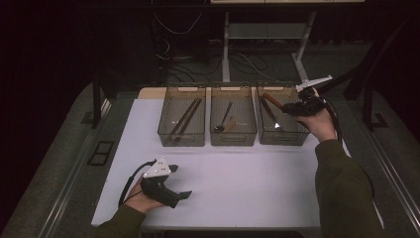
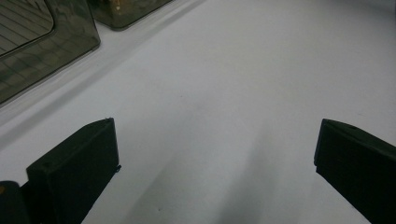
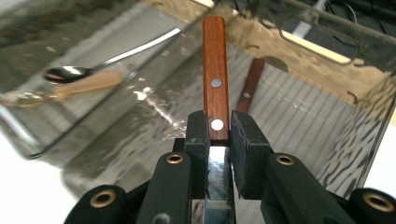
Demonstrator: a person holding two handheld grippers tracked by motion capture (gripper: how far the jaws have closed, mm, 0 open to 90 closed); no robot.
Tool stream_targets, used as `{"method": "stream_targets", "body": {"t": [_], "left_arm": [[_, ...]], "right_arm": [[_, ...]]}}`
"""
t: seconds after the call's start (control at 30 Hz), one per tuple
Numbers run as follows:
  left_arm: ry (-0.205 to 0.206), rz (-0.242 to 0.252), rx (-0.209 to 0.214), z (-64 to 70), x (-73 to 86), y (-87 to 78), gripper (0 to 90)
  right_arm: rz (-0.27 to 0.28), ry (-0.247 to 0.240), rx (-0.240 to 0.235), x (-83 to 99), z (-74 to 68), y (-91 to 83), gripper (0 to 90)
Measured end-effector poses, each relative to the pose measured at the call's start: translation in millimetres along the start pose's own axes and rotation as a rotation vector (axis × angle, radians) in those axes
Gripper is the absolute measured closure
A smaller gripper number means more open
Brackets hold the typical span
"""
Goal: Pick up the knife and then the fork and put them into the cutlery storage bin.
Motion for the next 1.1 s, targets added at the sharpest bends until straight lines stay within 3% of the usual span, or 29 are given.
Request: {"method": "stream_targets", "body": {"t": [0.13, 0.2, 0.53, 0.83, 0.93, 1.1], "left_arm": [[-0.002, 0.005, 0.000, -0.4, -0.6, -0.3, 0.0], [-0.001, 0.005, 0.000, -0.4, -0.8, -0.5, 0.0], [0.000, 0.008, -0.001, -0.6, -1.2, -0.4, 0.0], [0.001, 0.010, 0.002, -0.2, -1.4, -0.4, 0.0], [0.000, 0.009, 0.001, -0.6, -1.3, -0.2, 0.0], [0.003, 0.007, 0.003, -0.3, -0.9, 0.1, 0.0]], "right_arm": [[-0.021, 0.029, 0.028, 3.4, 8.4, 12.5, 78.0], [-0.040, 0.020, 0.041, 4.9, 11.0, 16.5, 78.0], [-0.087, 0.048, 0.064, 6.2, 15.1, 41.9, 77.9], [-0.196, 0.013, 0.083, 22.3, 9.7, 60.4, 77.7], [-0.185, -0.007, 0.103, 21.3, 11.7, 60.7, 75.7], [-0.145, 0.007, 0.100, 16.2, 13.9, 55.8, 61.1]]}}
Point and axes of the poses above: each handheld gripper's, and its own axes: y roughly forward along the jaws, x roughly out of its underside, z roughly to its right, the point moved 9 cm from there along y, roughly forward along the jaws, and after that the axes turned 12 degrees about z, right-handed, at the moved point
